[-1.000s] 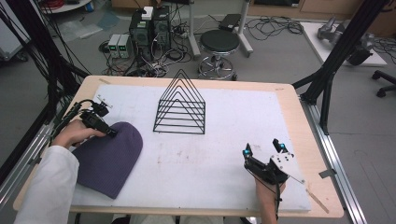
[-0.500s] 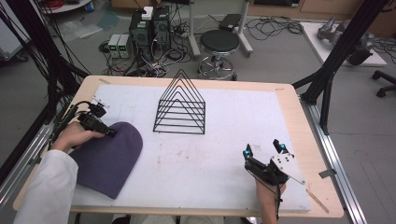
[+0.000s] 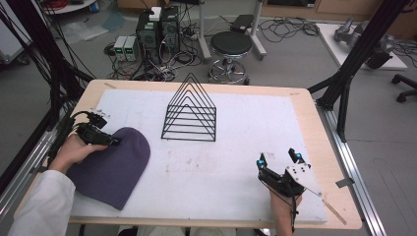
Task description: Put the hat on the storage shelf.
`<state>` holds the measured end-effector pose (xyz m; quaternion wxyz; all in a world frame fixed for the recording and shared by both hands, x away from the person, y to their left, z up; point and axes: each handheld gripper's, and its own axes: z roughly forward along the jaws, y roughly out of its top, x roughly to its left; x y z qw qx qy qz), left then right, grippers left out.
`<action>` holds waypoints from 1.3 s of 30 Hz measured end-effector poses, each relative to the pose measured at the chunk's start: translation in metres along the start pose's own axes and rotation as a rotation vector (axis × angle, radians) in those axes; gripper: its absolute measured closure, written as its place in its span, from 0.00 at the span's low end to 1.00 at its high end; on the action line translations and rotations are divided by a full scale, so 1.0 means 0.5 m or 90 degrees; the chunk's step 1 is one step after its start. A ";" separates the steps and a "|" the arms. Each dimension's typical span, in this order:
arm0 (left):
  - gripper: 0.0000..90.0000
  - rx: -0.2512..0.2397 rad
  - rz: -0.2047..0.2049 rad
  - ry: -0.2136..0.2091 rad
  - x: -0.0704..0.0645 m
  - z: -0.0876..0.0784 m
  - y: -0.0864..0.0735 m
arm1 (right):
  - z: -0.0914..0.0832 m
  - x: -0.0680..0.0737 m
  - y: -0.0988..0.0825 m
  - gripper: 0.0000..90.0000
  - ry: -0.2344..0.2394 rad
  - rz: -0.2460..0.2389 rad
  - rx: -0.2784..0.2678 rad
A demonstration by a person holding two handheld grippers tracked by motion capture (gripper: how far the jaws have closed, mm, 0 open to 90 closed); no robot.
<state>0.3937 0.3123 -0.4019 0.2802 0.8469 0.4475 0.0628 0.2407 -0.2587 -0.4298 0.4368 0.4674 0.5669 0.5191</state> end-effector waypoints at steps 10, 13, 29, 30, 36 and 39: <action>0.86 -0.106 0.029 0.044 -0.065 -0.046 -0.029 | -0.003 0.002 -0.002 0.06 0.001 -0.002 0.001; 0.86 -0.148 0.045 0.057 -0.102 -0.059 -0.040 | -0.002 0.005 -0.001 0.06 0.003 0.000 0.002; 0.86 -0.298 0.122 0.217 -0.203 -0.067 -0.062 | -0.003 0.010 0.000 0.06 0.005 -0.003 0.000; 0.86 -0.330 0.131 0.216 -0.209 -0.074 -0.064 | -0.004 0.009 0.000 0.06 0.005 -0.004 -0.001; 0.86 -0.463 0.138 0.250 -0.237 -0.099 -0.067 | -0.004 0.010 0.002 0.06 -0.011 -0.005 -0.009; 0.86 -0.533 0.129 0.259 -0.256 -0.113 -0.061 | -0.006 0.016 0.006 0.06 -0.025 -0.012 -0.021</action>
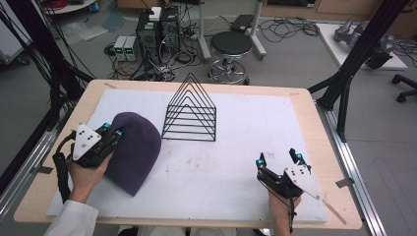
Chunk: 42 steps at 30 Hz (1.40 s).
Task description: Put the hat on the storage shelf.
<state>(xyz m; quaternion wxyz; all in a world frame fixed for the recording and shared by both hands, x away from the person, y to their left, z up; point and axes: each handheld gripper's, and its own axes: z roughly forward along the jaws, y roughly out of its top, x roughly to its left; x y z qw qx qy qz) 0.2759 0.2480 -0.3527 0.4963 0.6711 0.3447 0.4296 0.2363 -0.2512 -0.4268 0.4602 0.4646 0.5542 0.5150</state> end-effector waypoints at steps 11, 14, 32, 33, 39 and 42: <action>0.86 -0.185 0.003 0.096 -0.067 -0.005 0.063 | -0.009 0.001 0.006 0.06 -0.025 0.007 -0.024; 0.86 -0.206 -0.004 0.082 -0.075 -0.004 0.074 | -0.014 0.001 0.010 0.06 -0.028 0.026 -0.036; 0.86 -0.233 0.041 0.021 -0.166 0.025 0.134 | -0.014 0.062 0.035 0.06 0.047 0.045 -0.068; 0.85 -0.235 0.043 0.017 -0.172 0.028 0.138 | -0.013 0.068 0.038 0.06 0.054 0.046 -0.072; 0.85 -0.239 0.041 0.004 -0.207 0.050 0.154 | -0.013 0.084 0.044 0.06 0.078 0.048 -0.079; 0.85 -0.240 0.043 -0.003 -0.226 0.061 0.160 | -0.014 0.094 0.048 0.06 0.099 0.049 -0.086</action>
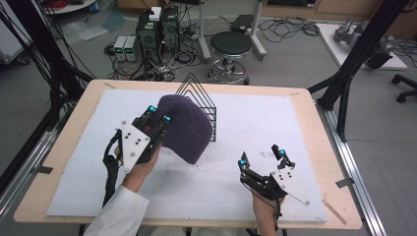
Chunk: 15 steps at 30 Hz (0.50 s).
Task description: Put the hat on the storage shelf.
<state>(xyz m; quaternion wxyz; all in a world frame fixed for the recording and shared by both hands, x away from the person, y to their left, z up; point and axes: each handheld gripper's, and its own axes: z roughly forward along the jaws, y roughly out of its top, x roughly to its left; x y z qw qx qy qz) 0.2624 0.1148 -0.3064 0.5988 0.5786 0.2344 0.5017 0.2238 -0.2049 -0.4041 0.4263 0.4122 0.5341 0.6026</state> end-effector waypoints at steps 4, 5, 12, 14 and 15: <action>0.85 -0.009 -0.017 -0.009 -0.033 0.019 0.005 | 0.004 0.017 0.006 0.06 0.025 -0.003 -0.011; 0.85 -0.009 -0.017 -0.009 -0.033 0.019 0.005 | 0.004 0.017 0.006 0.06 0.025 -0.003 -0.011; 0.85 -0.034 -0.050 -0.017 -0.088 0.043 0.009 | 0.005 0.051 0.012 0.06 0.070 -0.017 -0.021; 0.85 -0.036 -0.057 -0.017 -0.092 0.044 0.012 | 0.006 0.056 0.013 0.06 0.076 -0.016 -0.024; 0.85 -0.042 -0.067 -0.016 -0.097 0.045 0.015 | 0.006 0.056 0.013 0.06 0.076 -0.016 -0.024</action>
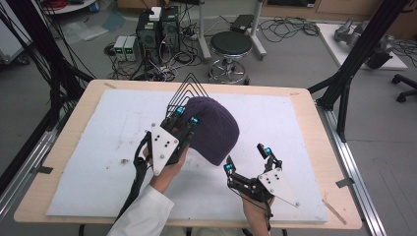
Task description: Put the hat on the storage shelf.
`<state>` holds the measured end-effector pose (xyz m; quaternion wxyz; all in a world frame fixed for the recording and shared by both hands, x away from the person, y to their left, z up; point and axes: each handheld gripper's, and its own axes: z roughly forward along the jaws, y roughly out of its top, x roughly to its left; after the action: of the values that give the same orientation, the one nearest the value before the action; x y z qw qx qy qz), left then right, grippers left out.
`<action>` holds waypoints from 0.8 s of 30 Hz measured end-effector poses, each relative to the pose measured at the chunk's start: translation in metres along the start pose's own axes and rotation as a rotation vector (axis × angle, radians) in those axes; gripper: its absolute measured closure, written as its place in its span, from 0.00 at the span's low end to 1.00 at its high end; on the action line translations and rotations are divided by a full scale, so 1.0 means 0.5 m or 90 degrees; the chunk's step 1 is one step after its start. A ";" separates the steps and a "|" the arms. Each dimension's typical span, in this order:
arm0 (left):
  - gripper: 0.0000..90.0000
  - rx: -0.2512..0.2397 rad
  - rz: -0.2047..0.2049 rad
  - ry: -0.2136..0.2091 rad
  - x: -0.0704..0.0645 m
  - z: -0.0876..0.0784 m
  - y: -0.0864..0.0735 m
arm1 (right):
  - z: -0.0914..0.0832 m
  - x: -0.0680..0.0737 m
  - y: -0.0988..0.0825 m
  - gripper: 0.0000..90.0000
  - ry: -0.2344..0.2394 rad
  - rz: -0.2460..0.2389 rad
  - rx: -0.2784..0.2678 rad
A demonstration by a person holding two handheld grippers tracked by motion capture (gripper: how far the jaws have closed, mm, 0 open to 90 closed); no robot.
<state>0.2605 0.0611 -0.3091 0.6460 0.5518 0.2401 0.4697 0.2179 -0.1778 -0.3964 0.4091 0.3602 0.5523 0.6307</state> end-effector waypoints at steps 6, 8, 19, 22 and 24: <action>0.85 -0.015 -0.034 -0.016 -0.040 0.000 0.014 | 0.003 0.002 -0.003 0.06 0.012 0.018 -0.007; 0.85 -0.020 -0.023 -0.019 -0.058 -0.004 0.014 | 0.001 0.000 -0.003 0.06 0.010 0.034 -0.014; 0.85 -0.028 -0.048 -0.032 -0.073 -0.010 0.016 | 0.006 -0.013 -0.005 0.75 0.016 0.079 0.034; 0.85 -0.029 -0.045 -0.032 -0.075 -0.012 0.014 | 0.014 -0.011 -0.005 0.88 0.012 0.078 0.042; 0.85 -0.033 -0.029 -0.025 -0.074 -0.017 0.011 | 0.020 -0.004 -0.001 0.90 0.001 0.072 0.043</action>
<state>0.2352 0.0328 -0.3141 0.6752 0.5383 0.2277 0.4500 0.2278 -0.1754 -0.3957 0.3600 0.4036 0.5526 0.6341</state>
